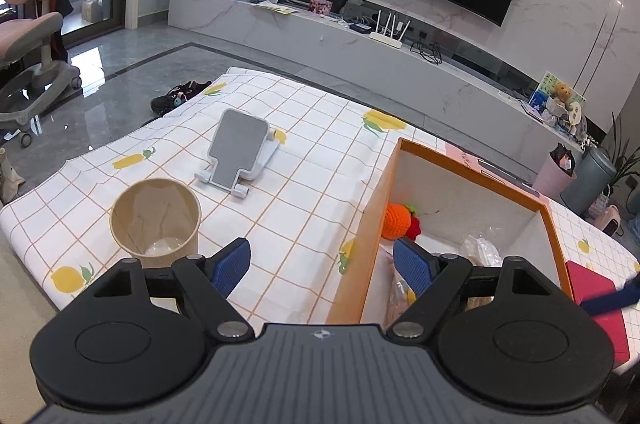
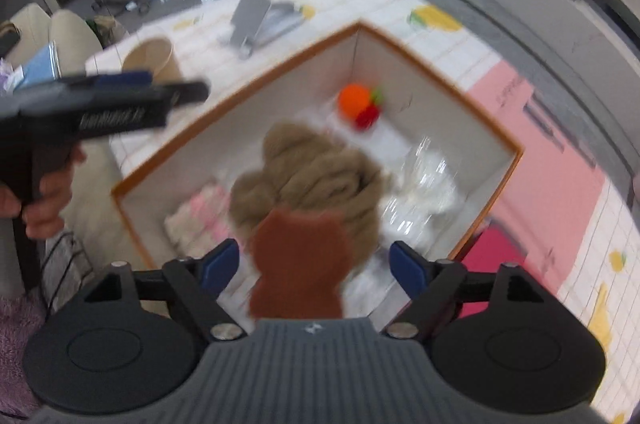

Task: Organize soft objects
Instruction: 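Carry the bear sponge with the right tool over the orange-rimmed box, then lower the bear sponge into the box and open the right gripper, then move the right tool to the white round pad on the tablecloth, then close the right gripper on the edge of the white round pad, then lift the white pad with the right tool while the left tool grasps the yellow cloth, then carry the yellow cloth and white pad over the box with both tools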

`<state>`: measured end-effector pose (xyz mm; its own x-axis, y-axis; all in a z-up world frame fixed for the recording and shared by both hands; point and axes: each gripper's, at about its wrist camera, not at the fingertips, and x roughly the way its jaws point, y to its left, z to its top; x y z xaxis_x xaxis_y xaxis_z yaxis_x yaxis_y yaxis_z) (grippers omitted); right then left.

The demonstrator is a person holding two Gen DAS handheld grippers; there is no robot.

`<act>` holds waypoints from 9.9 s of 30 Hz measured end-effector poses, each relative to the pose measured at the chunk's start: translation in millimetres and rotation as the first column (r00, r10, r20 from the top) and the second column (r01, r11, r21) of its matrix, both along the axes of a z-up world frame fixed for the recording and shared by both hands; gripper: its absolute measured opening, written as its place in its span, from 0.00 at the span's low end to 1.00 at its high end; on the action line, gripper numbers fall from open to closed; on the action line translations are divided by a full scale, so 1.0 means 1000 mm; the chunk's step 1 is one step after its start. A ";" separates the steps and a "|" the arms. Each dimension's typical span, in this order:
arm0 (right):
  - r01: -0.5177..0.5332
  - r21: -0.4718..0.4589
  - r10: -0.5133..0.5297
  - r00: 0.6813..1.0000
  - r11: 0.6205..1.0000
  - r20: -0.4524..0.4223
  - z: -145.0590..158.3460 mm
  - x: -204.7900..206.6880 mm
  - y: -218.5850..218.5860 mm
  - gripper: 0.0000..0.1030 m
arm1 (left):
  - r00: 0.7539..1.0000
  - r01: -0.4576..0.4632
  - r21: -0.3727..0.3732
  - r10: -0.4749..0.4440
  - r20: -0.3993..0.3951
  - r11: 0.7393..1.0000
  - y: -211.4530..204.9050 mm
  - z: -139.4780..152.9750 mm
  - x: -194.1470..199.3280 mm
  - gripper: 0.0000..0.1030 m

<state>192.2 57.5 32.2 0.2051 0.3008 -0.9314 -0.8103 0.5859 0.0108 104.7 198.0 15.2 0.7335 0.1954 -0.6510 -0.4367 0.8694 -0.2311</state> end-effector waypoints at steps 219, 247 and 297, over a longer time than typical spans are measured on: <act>0.410 0.072 -0.413 0.910 0.909 0.040 -0.155 0.039 -0.297 0.89 | 0.797 0.603 -0.029 -0.603 0.004 0.797 -0.305 -0.036 0.011 0.92; 0.909 0.390 -0.978 0.193 0.146 -0.083 -0.106 0.030 -0.479 0.21 | 0.700 0.714 0.093 -0.707 -0.102 0.693 -0.412 -0.026 0.083 0.92; 0.834 0.552 -0.916 0.204 -0.024 -0.347 -0.088 -0.002 -0.539 0.22 | 0.697 0.713 0.119 -0.681 -0.224 0.691 -0.473 -0.051 0.230 0.01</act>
